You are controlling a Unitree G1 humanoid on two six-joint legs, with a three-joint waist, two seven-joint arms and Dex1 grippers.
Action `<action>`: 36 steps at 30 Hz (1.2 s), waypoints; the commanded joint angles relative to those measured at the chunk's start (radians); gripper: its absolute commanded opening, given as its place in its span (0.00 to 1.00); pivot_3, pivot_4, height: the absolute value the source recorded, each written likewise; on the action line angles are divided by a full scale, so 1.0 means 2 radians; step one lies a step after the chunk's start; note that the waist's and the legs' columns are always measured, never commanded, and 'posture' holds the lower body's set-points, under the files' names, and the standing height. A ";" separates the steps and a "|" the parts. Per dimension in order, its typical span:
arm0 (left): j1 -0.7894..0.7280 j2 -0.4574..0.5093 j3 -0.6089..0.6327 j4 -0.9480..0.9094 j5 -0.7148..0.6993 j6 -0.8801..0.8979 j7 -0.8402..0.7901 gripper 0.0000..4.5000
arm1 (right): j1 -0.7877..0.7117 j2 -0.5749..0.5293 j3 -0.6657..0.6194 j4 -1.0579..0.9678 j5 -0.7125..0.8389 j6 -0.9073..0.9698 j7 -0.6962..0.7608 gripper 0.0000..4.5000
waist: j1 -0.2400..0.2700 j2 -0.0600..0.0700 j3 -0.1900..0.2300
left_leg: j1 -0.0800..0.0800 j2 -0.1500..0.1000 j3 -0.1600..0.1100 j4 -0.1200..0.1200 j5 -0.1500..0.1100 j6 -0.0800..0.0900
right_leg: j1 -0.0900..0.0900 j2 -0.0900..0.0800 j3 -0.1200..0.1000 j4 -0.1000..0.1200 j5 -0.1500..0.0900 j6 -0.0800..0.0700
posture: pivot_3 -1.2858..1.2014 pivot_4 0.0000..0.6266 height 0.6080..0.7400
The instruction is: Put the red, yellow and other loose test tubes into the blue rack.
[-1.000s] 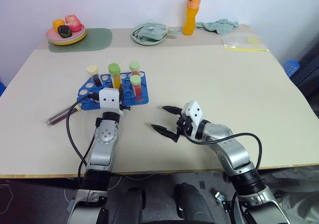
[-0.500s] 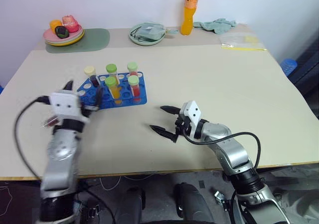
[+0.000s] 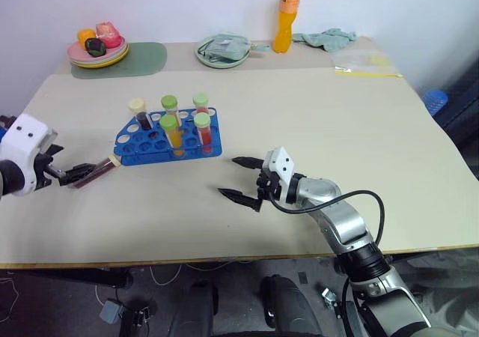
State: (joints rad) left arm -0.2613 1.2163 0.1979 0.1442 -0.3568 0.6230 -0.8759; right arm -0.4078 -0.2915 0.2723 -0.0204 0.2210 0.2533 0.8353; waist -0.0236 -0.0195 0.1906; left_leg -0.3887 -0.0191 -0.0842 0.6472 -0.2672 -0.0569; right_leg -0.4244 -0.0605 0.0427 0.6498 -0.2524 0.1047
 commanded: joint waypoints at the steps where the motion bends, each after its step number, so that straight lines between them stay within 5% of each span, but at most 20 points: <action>1: -0.070 0.007 -0.085 0.090 0.066 -0.042 -0.070 0.98 | 0.005 -0.001 -0.003 -0.015 0.002 -0.008 0.001 1.00 | -0.002 0.000 0.000 | 0.000 0.000 0.000 0.000 0.000 0.000 | 0.000 0.000 0.000 0.000 0.000 0.000 | 0.52 0.24 1.00; 9: -0.261 -0.053 -0.248 0.310 0.211 -0.090 -0.171 0.98 | 0.032 -0.002 -0.009 -0.042 0.000 0.002 -0.019 1.00 | -0.011 0.000 0.000 | -0.001 0.000 0.000 0.000 0.000 0.000 | -0.001 0.000 0.000 0.001 0.000 0.000 | 0.52 0.24 1.00; 13: -0.311 -0.078 -0.280 0.391 0.257 -0.106 -0.197 0.68 | 0.042 -0.006 -0.010 -0.055 0.000 0.007 -0.028 1.00 | -0.012 0.000 0.000 | -0.001 0.000 0.000 0.001 0.000 0.000 | -0.001 0.001 0.000 0.001 0.000 0.000 | 0.52 0.24 1.00; 18: -0.319 -0.071 -0.273 0.423 0.277 -0.136 -0.190 0.18 | 0.048 -0.010 -0.010 -0.063 0.001 0.010 -0.031 1.00 | -0.013 0.000 0.000 | -0.001 0.000 0.000 0.000 0.000 0.000 | -0.001 0.001 0.000 0.001 0.000 0.000 | 0.52 0.24 1.00; 22: -0.301 -0.026 -0.256 0.425 0.292 -0.168 -0.143 0.17 | 0.050 -0.014 -0.011 -0.068 0.001 0.011 -0.032 1.00 | -0.020 -0.001 0.000 | -0.001 0.000 0.000 0.000 0.000 0.000 | -0.001 0.001 0.000 0.001 0.000 0.000 | 0.52 0.24 1.00; 26: -0.276 -0.006 -0.137 0.418 0.220 -0.151 -0.030 0.17 | 0.055 -0.018 -0.012 -0.072 0.005 0.013 -0.031 1.00 | -0.021 -0.001 0.000 | -0.001 0.000 -0.001 0.000 0.000 0.001 | -0.002 0.000 0.000 0.001 0.000 0.000 | 0.52 0.24 1.00; 28: -0.212 -0.031 0.002 0.331 0.138 -0.161 0.027 0.17 | 0.054 -0.017 -0.010 -0.069 0.005 0.014 -0.030 1.00 | -0.018 -0.001 0.000 | -0.001 0.000 -0.001 0.001 0.000 0.001 | -0.002 0.000 0.000 0.001 0.000 0.000 | 0.52 0.24 1.00; 31: -0.071 -0.154 0.174 0.054 0.067 -0.135 0.128 0.17 | 0.048 -0.013 -0.010 -0.063 0.005 0.015 -0.031 1.00 | -0.008 -0.001 0.000 | -0.001 0.002 -0.001 0.001 0.000 0.001 | -0.001 -0.002 0.000 0.001 0.000 0.001 | 0.52 0.24 1.00; 34: 0.025 -0.306 0.197 -0.189 0.052 -0.127 0.238 0.17 | 0.036 -0.008 -0.010 -0.054 0.009 0.015 -0.027 1.00 | -0.002 -0.002 -0.001 | -0.002 0.001 -0.001 0.002 -0.001 0.001 | -0.001 -0.004 0.001 0.000 0.000 0.001 | 0.52 0.24 1.00; 36: 0.047 -0.379 0.170 -0.269 0.066 -0.131 0.296 0.17 | 0.029 -0.004 -0.010 -0.051 0.017 0.020 -0.020 1.00 | 0.002 -0.004 -0.001 | -0.002 0.000 0.000 0.002 -0.001 0.001 | -0.001 -0.004 0.002 0.000 0.001 0.002 | 0.52 0.24 1.00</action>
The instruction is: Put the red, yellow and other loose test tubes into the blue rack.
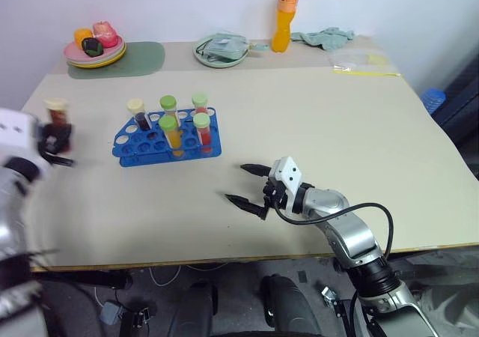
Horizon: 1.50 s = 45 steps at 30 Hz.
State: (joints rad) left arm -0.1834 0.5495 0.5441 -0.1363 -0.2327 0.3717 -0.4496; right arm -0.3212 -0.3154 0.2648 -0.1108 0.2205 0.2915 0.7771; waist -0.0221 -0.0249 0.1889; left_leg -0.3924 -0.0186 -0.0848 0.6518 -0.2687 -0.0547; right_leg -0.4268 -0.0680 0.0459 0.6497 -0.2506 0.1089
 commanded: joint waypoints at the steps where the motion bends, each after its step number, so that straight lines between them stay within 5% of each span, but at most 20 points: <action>1: 0.020 -0.081 -0.031 -0.149 0.039 -0.028 0.118 0.17 | -0.017 0.009 -0.005 -0.008 0.023 0.005 0.017 1.00 | 0.004 -0.002 0.000 | 0.000 0.000 0.000 0.000 0.000 0.000 | 0.000 0.001 0.000 0.000 0.000 0.000 | 0.52 0.24 1.00; 4: 0.029 -0.160 -0.085 -0.154 0.117 -0.082 0.208 0.17 | -0.024 0.012 -0.002 -0.006 0.027 0.007 0.026 1.00 | 0.006 -0.002 -0.001 | 0.001 -0.001 0.000 0.000 0.000 0.000 | 0.001 0.002 -0.001 0.000 0.001 -0.001 | 0.52 0.24 1.00; 9: 0.005 -0.192 -0.111 -0.097 0.152 -0.134 0.265 0.17 | -0.027 0.013 -0.003 -0.004 0.024 0.007 0.025 1.00 | 0.004 -0.002 -0.001 | 0.002 -0.001 0.001 0.000 0.000 0.000 | 0.001 0.003 -0.001 0.000 0.001 -0.001 | 0.52 0.24 1.00; 21: -0.057 -0.203 -0.166 0.034 0.141 -0.175 0.264 0.17 | -0.019 0.017 -0.006 -0.011 0.023 0.009 0.006 1.00 | 0.004 -0.002 -0.001 | 0.001 -0.001 0.001 0.000 0.000 0.000 | 0.001 0.003 -0.001 0.000 0.001 -0.001 | 0.52 0.24 1.00; 44: -0.087 -0.205 -0.173 0.146 0.115 -0.236 0.256 0.17 | -0.017 0.016 -0.006 -0.010 0.022 0.005 -0.002 1.00 | 0.006 -0.002 -0.001 | 0.001 -0.001 0.001 0.000 0.000 0.000 | 0.002 0.003 -0.001 0.000 0.001 -0.001 | 0.52 0.24 1.00; 45: -0.083 -0.207 -0.172 0.143 0.111 -0.238 0.255 0.29 | -0.016 0.015 -0.007 -0.010 0.022 0.005 -0.002 1.00 | 0.006 -0.002 -0.001 | 0.001 -0.001 0.001 0.000 0.000 0.000 | 0.002 0.003 -0.001 0.000 0.001 -0.001 | 0.52 0.24 1.00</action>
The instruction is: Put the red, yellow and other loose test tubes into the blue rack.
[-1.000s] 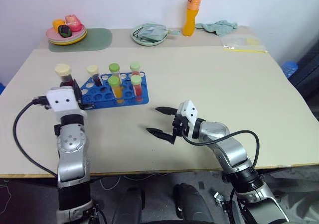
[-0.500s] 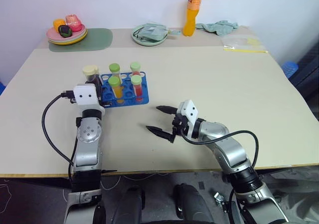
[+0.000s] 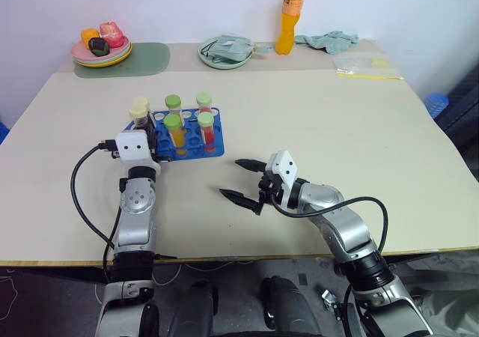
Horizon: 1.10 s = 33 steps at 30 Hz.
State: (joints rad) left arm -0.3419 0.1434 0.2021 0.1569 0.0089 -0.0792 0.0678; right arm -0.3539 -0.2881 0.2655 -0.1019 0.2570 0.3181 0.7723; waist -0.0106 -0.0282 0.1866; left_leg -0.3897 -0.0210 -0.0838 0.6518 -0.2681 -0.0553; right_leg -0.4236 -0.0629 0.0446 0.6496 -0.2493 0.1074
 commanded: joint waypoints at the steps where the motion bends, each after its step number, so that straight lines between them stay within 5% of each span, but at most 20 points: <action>1: 0.001 -0.005 0.000 -0.008 -0.014 -0.014 -0.004 0.40 | 0.001 0.000 -0.008 -0.015 0.004 -0.009 0.001 1.00 | 0.000 0.000 0.000 | 0.000 0.000 0.000 0.000 0.000 0.000 | 0.000 0.000 0.000 0.000 0.000 0.000 | 0.52 0.24 1.00; 5: 0.045 -0.003 0.014 -0.082 -0.036 0.000 -0.013 0.81 | -0.002 -0.010 -0.017 -0.023 0.011 -0.005 0.009 1.00 | -0.003 0.000 0.000 | 0.000 0.000 0.000 0.000 0.000 0.000 | 0.000 0.000 0.000 0.000 0.000 0.000 | 0.52 0.24 1.00; 13: 0.248 0.093 0.096 -0.314 -0.155 0.111 -0.127 0.81 | -0.016 -0.074 -0.068 -0.012 0.033 0.007 0.047 1.00 | -0.004 0.000 0.000 | 0.000 0.001 0.000 -0.001 0.000 0.000 | -0.001 0.000 0.000 0.000 0.000 0.000 | 0.52 0.24 1.00; 19: 0.365 0.173 0.168 -0.322 -0.196 0.161 -0.218 0.81 | -0.032 -0.118 -0.110 0.045 0.027 -0.005 0.057 1.00 | -0.002 0.000 0.000 | 0.000 0.001 0.001 -0.001 0.000 0.000 | 0.001 0.000 0.000 -0.001 0.000 0.000 | 0.52 0.24 1.00; 33: 0.355 0.163 0.170 -0.319 -0.184 0.173 -0.203 0.81 | -0.046 -0.115 -0.114 0.094 0.016 -0.039 0.062 1.00 | -0.004 0.001 0.000 | 0.001 0.001 0.001 -0.001 0.000 0.000 | 0.001 0.000 0.000 -0.001 0.000 0.000 | 0.52 0.24 1.00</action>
State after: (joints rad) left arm 0.3741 0.4736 0.5504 -0.4478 -0.3752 0.2706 -0.3538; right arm -0.4356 -0.5282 0.0426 0.1135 0.2877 0.2607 0.8998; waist -0.0177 -0.0266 0.1869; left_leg -0.3886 -0.0192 -0.0821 0.6495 -0.2686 -0.0546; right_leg -0.4222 -0.0623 0.0451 0.6470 -0.2500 0.1064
